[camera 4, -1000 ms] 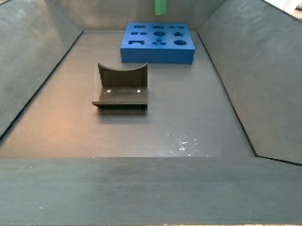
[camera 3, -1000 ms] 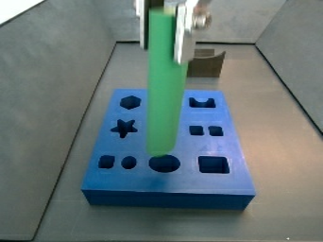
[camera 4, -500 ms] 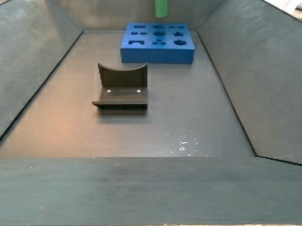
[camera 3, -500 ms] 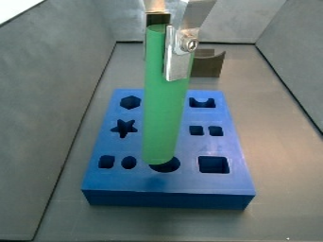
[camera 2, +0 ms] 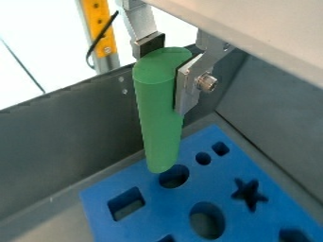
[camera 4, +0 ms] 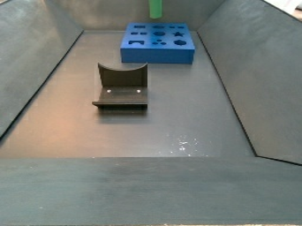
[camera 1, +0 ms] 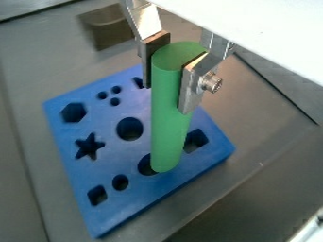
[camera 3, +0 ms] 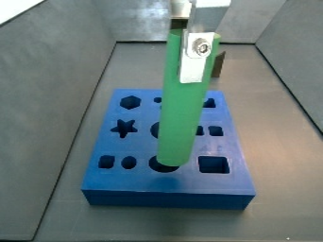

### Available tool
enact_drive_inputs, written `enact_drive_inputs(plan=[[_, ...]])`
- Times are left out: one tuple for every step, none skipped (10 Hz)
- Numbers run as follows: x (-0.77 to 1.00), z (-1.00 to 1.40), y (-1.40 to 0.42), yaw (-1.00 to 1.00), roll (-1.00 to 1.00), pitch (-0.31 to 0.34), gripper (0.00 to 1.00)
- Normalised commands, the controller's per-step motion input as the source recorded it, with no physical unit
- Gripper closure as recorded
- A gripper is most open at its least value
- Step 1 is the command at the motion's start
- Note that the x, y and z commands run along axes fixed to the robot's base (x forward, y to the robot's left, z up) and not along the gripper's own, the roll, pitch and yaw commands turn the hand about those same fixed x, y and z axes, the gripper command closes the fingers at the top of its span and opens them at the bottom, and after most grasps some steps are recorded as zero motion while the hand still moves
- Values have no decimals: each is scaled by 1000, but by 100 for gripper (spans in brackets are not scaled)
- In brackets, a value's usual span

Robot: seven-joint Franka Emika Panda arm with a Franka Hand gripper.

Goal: Pick up the oval object. Move up. Place the oval object on the fixture. Regrasp the oval object. Move to above the board. Insert the oval object.
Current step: Insert the oval object.

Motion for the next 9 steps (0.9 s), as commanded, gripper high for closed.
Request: enact_drive_inputs(plan=[[57, 83, 91, -460, -73, -109, 100], [0, 0, -46, 0, 46, 0, 100], [23, -254, 249, 0, -7, 10, 100], [0, -26, 103, 0, 7, 36, 100], [0, -63, 0, 0, 0, 0, 100], [-180, -349, 0, 0, 6, 0, 100], [-220, -429, 0, 0, 0, -19, 100], [-197, -383, 0, 0, 0, -26, 100], [-114, -340, -97, -26, 0, 0, 100]])
